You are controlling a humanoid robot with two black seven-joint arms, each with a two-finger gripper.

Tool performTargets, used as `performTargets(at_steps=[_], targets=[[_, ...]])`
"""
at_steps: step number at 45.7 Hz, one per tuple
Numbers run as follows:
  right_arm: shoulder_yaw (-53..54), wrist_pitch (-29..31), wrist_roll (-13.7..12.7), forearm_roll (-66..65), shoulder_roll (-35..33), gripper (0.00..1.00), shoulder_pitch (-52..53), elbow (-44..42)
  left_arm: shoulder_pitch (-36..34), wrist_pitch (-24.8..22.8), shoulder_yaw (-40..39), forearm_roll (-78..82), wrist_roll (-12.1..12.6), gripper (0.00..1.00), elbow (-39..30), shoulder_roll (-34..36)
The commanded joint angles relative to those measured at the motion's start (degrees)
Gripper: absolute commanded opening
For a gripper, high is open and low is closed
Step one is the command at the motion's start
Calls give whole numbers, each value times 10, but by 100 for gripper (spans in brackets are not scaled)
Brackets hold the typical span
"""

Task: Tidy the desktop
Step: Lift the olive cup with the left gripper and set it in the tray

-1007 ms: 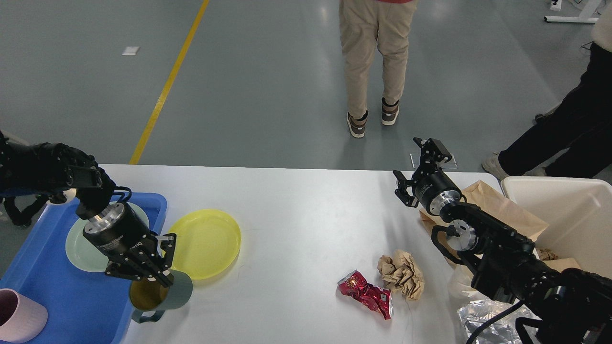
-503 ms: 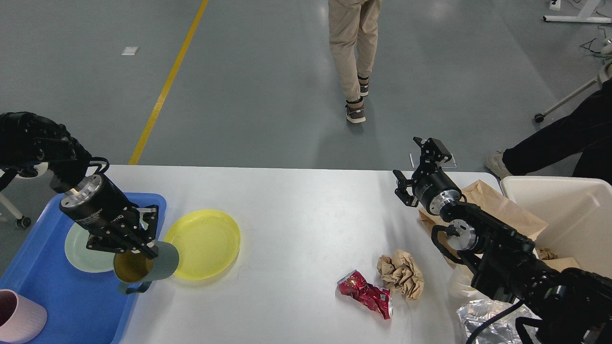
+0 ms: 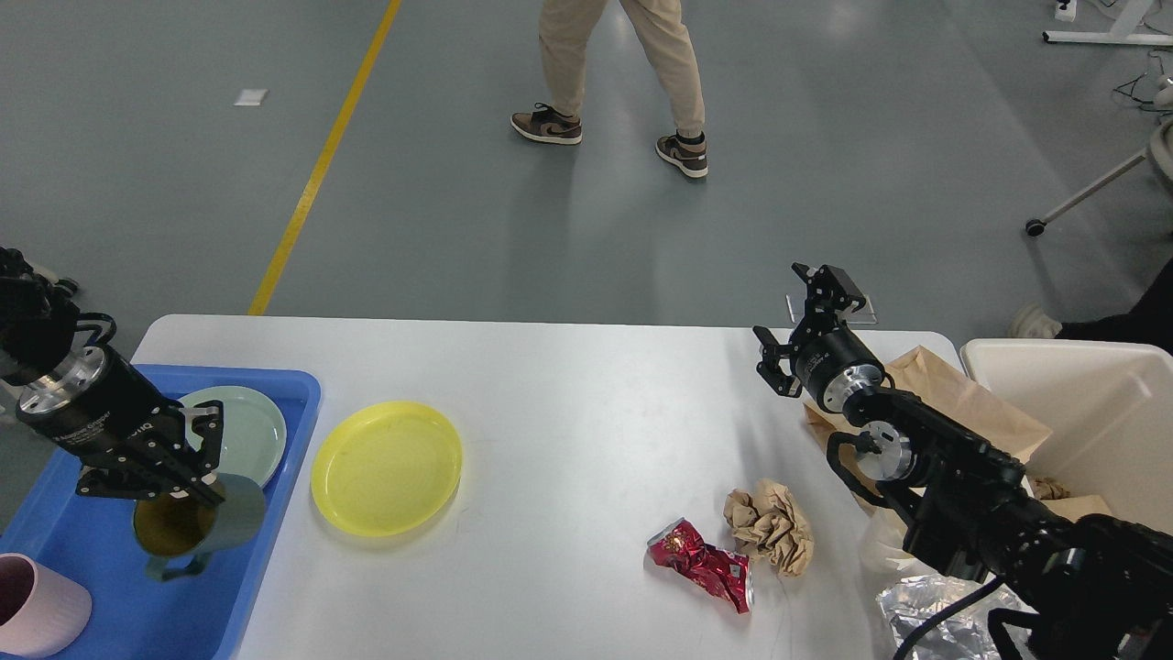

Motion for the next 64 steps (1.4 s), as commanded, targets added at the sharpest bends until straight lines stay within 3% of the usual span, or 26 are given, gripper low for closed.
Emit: performTargets(at_steps=[1,37,44,64], targets=[[0,0,0,0,0,100,0,0,22,0,2,0,0,0,5,13],[-1,0,0,0,0,100,0,0,125,0,-1,13,0,0,52,31],[-1,0,0,0,0,100,0,0,126,0,1,13,2,25,55,32],[-1,0,0,0,0,100,0,0,134,0,-5,13,7,61,63,27]])
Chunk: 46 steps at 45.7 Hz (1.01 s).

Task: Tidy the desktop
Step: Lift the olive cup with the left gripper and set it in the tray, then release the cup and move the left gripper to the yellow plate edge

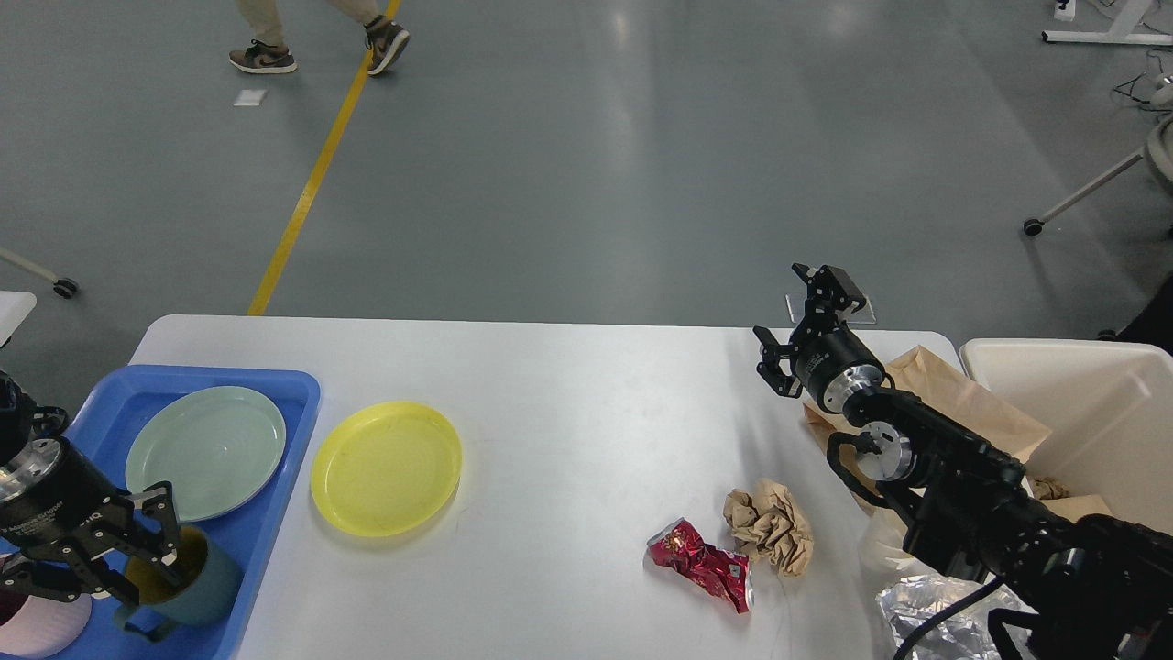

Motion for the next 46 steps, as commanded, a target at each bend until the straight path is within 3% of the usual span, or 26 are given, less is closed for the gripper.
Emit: performTargets(at_steps=[1,7,9,27,36,46], targets=[[0,0,0,0,0,100,0,0,5,0,-4,0,0,63,3,-1],[0,0,0,0,0,100,0,-1,-3,0,-5,-1,1,90,2,1],[0,0,0,0,0,100,0,0,-7,0,-5,-1,0,95,2,2],[0,0,0,0,0,100,1,0,-173,0,-5,-2,0,96,-4,-38],[0,0,0,0,0,100,1,0,-199,0,-9,-4,0,96,2,-98],[0,0,0,0,0,100,1,0,-181,0,-16,-10,-1,96,-5,-138]])
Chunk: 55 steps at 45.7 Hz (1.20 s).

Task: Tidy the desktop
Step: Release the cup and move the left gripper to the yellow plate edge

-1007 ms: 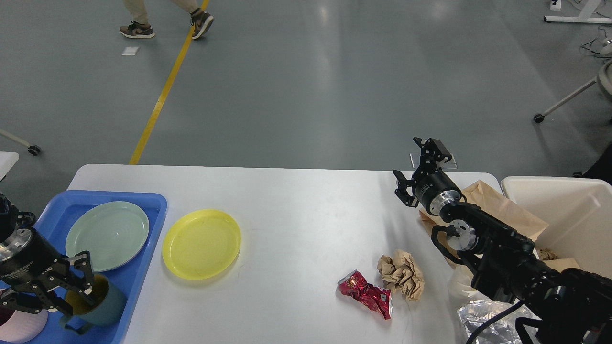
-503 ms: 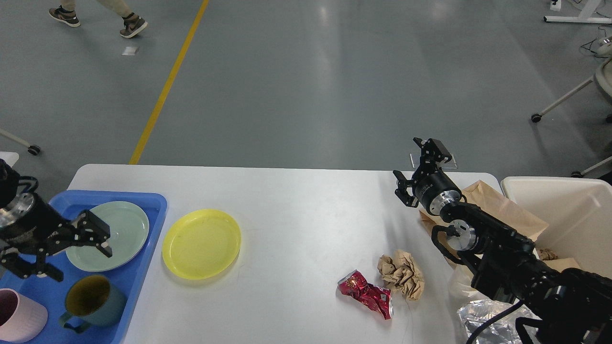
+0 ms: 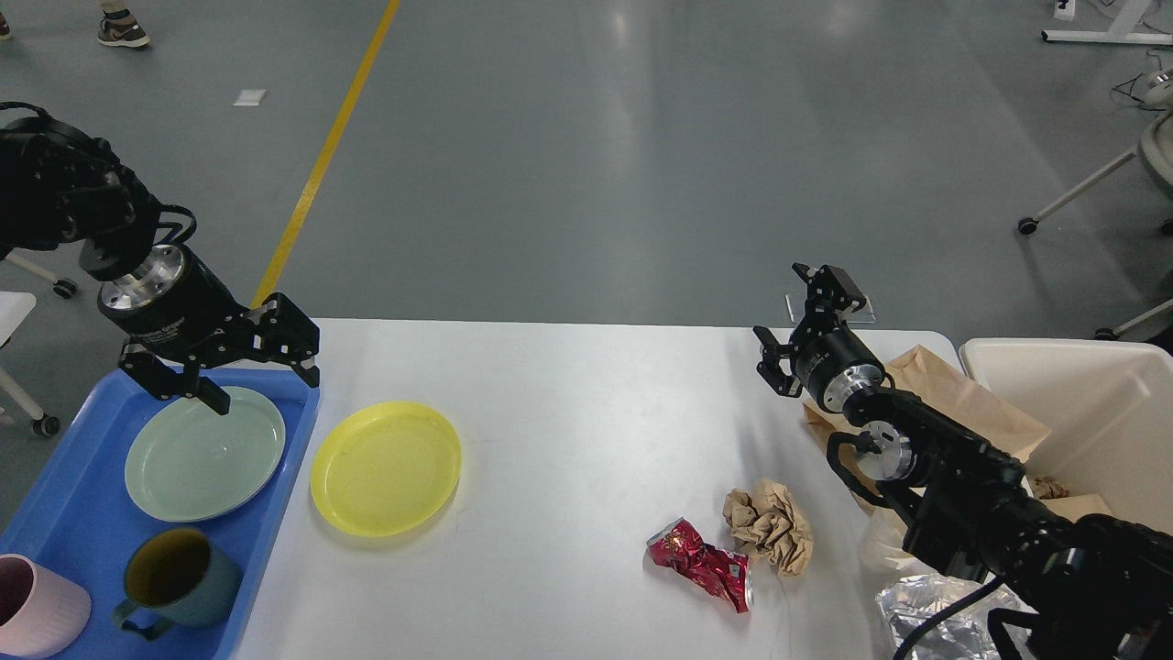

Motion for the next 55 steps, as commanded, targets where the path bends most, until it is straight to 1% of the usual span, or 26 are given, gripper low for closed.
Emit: performTargets(at_steps=[1,11,14,18,23,30,34,43,50,55], targets=[[0,0,0,0,0,100,0,0,19,0,-1,-2,-1,96,-6,-18],[-1,0,0,0,0,100,1,0,78,2,-2,-4,-1,96,-8,-30],[-1,0,0,0,0,100,1,0,99,56,-5,-4,0,96,-8,-30],[0,0,0,0,0,100,0,0,117,115,-7,-4,0,96,-7,-33],[0,0,0,0,0,100,1,0,138,164,-7,-5,1,96,-2,-34],[-1,0,0,0,0,100,1,0,158,212,-14,-6,1,96,0,-35],[0,0,0,0,0,100,1,0,177,224,-24,-12,1,96,1,-43],[0,0,0,0,0,100,0,0,222,231,-33,-47,2,96,23,-47],[0,0,0,0,0,100,1,0,242,268,-33,-69,3,96,32,-47],[0,0,0,0,0,100,1,0,246,279,-33,-86,6,96,33,-45]])
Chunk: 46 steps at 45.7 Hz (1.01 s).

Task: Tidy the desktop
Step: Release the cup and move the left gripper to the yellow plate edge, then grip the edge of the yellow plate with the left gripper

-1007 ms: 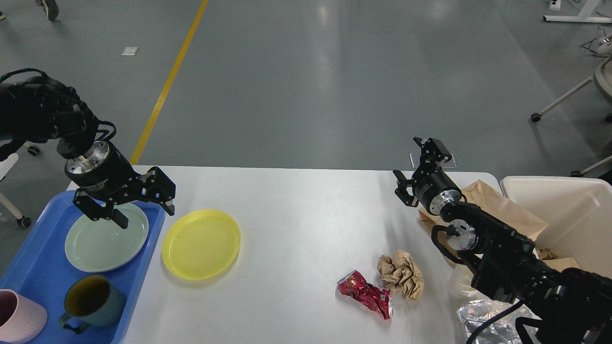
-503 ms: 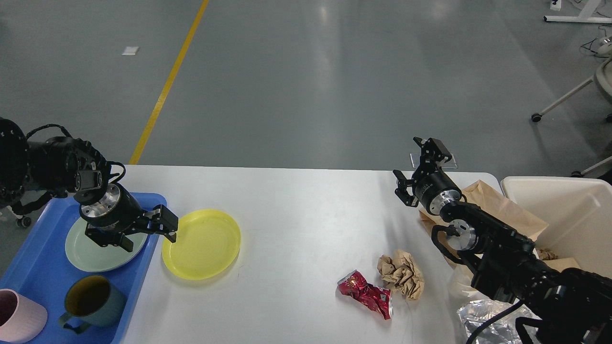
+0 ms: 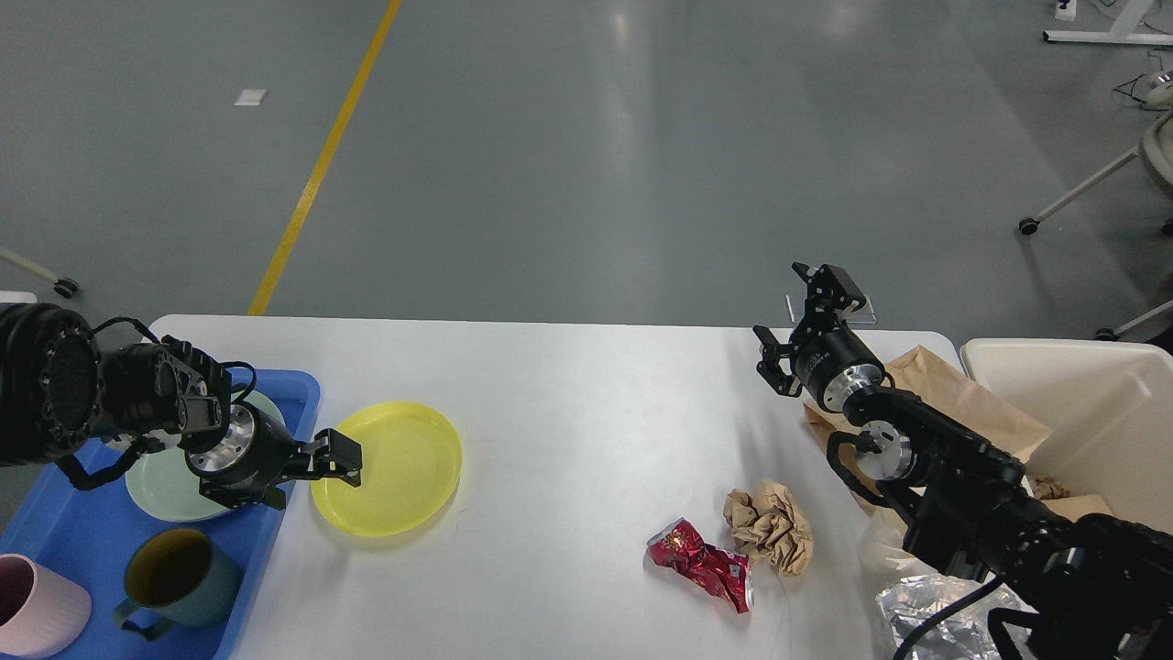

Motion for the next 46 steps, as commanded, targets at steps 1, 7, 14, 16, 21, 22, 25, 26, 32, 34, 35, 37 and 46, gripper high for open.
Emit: performTargets(at_steps=[1,7,14,16,21,22,25,26,32,34,35,37,46], targets=[[0,0,0,0,0,100,0,0,5,15,0,-23,3,96,1,3],[0,0,0,0,0,100,0,0,8,17,0,-58,3,95,1,8],[0,0,0,0,0,100,0,0,13,17,1,-92,4,95,-1,8],[0,0,0,0,0,100,0,0,17,17,0,-101,3,95,-1,8],[0,0,0,0,0,100,0,0,22,17,0,-131,4,95,-1,8],[0,0,0,0,0,100,-1,0,23,17,0,-137,4,95,-1,9],[0,0,0,0,0,100,0,0,30,17,0,-153,4,95,-1,9],[0,0,0,0,0,100,0,0,32,17,0,-158,4,95,-2,9],[0,0,0,0,0,100,0,0,44,17,0,-174,4,95,-1,11],[0,0,0,0,0,100,0,0,47,17,-1,-181,4,95,-1,12],[0,0,0,0,0,100,0,0,49,17,-1,-184,4,95,-2,13],[0,0,0,0,0,100,0,0,52,17,0,-192,4,95,-1,13],[0,0,0,0,0,100,0,0,67,23,-1,-216,3,95,0,15]])
